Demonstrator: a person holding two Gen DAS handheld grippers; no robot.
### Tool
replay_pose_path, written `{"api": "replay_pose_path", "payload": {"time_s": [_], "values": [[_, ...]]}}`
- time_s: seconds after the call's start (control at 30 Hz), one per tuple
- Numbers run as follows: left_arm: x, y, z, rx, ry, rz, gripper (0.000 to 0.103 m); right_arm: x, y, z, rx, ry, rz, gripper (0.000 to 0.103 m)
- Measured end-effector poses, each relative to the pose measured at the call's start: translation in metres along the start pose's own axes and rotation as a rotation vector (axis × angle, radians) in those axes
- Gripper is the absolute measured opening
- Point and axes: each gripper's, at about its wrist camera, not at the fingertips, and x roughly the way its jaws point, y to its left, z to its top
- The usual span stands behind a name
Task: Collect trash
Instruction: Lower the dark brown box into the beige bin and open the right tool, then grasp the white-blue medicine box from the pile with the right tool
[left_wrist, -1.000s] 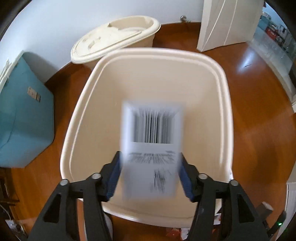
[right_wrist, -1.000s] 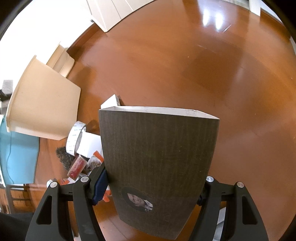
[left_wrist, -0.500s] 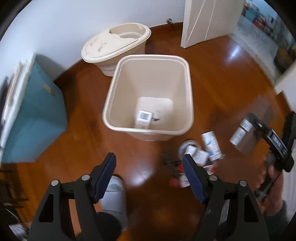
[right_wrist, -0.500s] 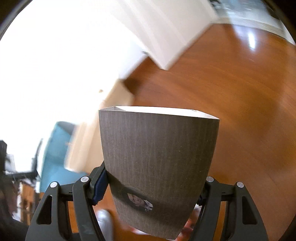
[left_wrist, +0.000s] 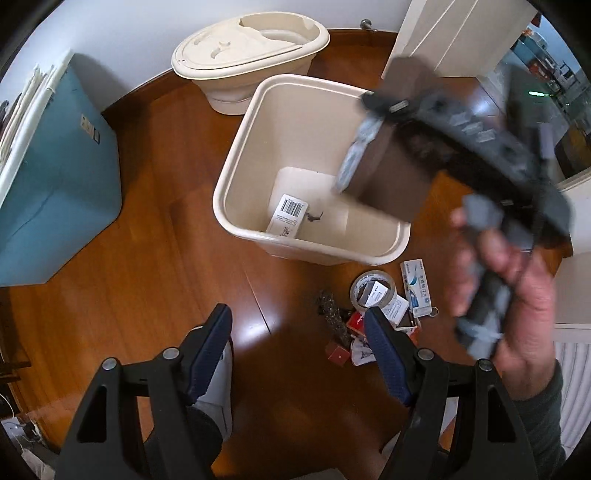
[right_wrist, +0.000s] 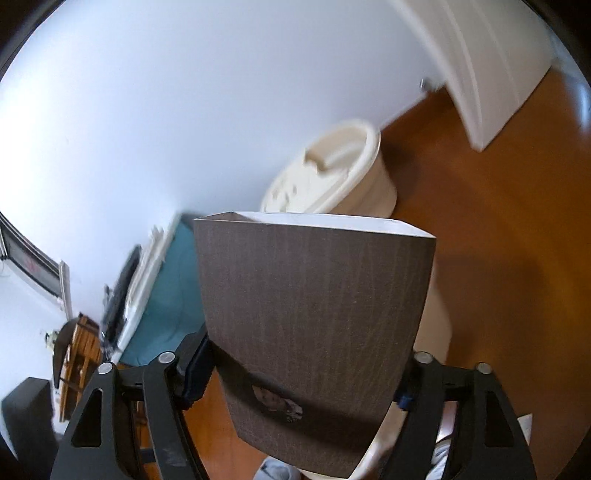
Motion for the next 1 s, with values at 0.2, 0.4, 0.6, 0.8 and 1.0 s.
{"api": "replay_pose_path", "payload": {"time_s": [0.2,0.4,0.6,0.8,1.0], "values": [[-0.003,-0.022,-0.005,0.064,-0.018,-0.006,0.073,0.023,0.002,-0.021,-0.037,0.127,0.004,0.087],[0.005,-0.041,-0.007,0.082,-0.004,0.004,0.073,-0.026,0.000,-0.037,-0.104,0.057,-0.022,0.095],[0.004,-0.059,-0.017,0.191,-0.011,0.037,0.073,-0.109,-0.068,-0.064,-0.149,-0.070,-0.133,0.096],[0.033,-0.073,-0.036,0.315,0.093,0.071,0.073,-0.089,-0.221,-0.137,-0.044,0.215,-0.581,0.094],[0.051,-0.071,-0.042,0.297,0.170,0.054,0.073,-0.032,-0.234,-0.187,-0.093,0.297,-0.624,0.087]]}}
